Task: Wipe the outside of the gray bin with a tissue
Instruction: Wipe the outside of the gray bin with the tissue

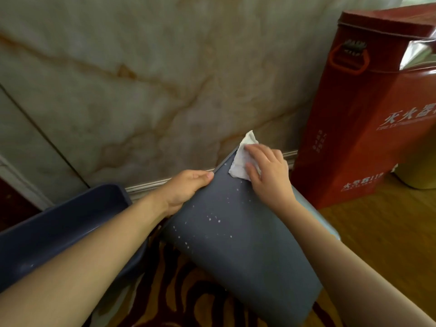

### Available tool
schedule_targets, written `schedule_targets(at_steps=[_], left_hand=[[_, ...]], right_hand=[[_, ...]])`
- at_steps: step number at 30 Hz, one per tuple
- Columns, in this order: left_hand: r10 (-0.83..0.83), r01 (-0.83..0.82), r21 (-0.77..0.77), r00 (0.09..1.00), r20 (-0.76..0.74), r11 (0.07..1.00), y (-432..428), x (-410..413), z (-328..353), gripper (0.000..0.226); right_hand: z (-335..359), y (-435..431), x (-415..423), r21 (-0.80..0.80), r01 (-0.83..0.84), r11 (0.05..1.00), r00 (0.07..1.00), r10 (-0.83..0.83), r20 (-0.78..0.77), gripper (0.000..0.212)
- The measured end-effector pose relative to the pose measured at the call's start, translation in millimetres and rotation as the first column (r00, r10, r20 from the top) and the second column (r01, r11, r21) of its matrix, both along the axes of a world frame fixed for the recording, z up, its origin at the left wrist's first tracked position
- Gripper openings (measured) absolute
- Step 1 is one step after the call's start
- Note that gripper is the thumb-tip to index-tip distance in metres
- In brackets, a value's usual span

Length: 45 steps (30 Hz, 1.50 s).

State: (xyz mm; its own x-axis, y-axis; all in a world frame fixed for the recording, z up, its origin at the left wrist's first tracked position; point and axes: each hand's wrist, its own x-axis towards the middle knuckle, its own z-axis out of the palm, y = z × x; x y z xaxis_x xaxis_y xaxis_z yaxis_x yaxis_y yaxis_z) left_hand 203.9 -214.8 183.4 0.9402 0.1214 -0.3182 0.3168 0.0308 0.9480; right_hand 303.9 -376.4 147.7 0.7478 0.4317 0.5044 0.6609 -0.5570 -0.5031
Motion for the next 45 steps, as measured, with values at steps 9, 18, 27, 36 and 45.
schedule_targets(at_steps=[9, 18, 27, 36, 45], left_hand=[[0.146, -0.147, 0.006, 0.986, 0.086, 0.989, -0.5, 10.0, -17.5, 0.026], [0.146, -0.142, -0.105, 0.989, 0.026, 0.984, 8.6, 5.5, -23.9, 0.026], [0.092, -0.093, -0.137, 0.996, -0.016, 0.986, 1.1, 10.2, -19.6, 0.027], [0.078, -0.078, 0.012, 0.997, 0.013, 0.997, -7.8, 13.9, -15.7, 0.028], [0.183, -0.185, -0.136, 0.983, -0.023, 0.973, -3.9, 16.5, -24.3, 0.028]], right_hand=[[-25.6, 21.4, -38.9, -0.120, -0.287, 0.950, 0.957, 0.281, -0.067, 0.044], [-42.9, -5.8, -111.6, -0.339, -0.532, 0.776, 0.827, 0.561, -0.011, 0.046], [-32.5, -5.2, -22.6, -0.268, -0.218, 0.938, 0.974, 0.226, -0.002, 0.052], [-9.7, 28.4, 49.3, -0.065, -0.112, 0.992, 0.927, 0.080, -0.366, 0.039], [-21.9, 24.3, -14.0, -0.081, -0.230, 0.970, 0.962, 0.214, -0.168, 0.039]])
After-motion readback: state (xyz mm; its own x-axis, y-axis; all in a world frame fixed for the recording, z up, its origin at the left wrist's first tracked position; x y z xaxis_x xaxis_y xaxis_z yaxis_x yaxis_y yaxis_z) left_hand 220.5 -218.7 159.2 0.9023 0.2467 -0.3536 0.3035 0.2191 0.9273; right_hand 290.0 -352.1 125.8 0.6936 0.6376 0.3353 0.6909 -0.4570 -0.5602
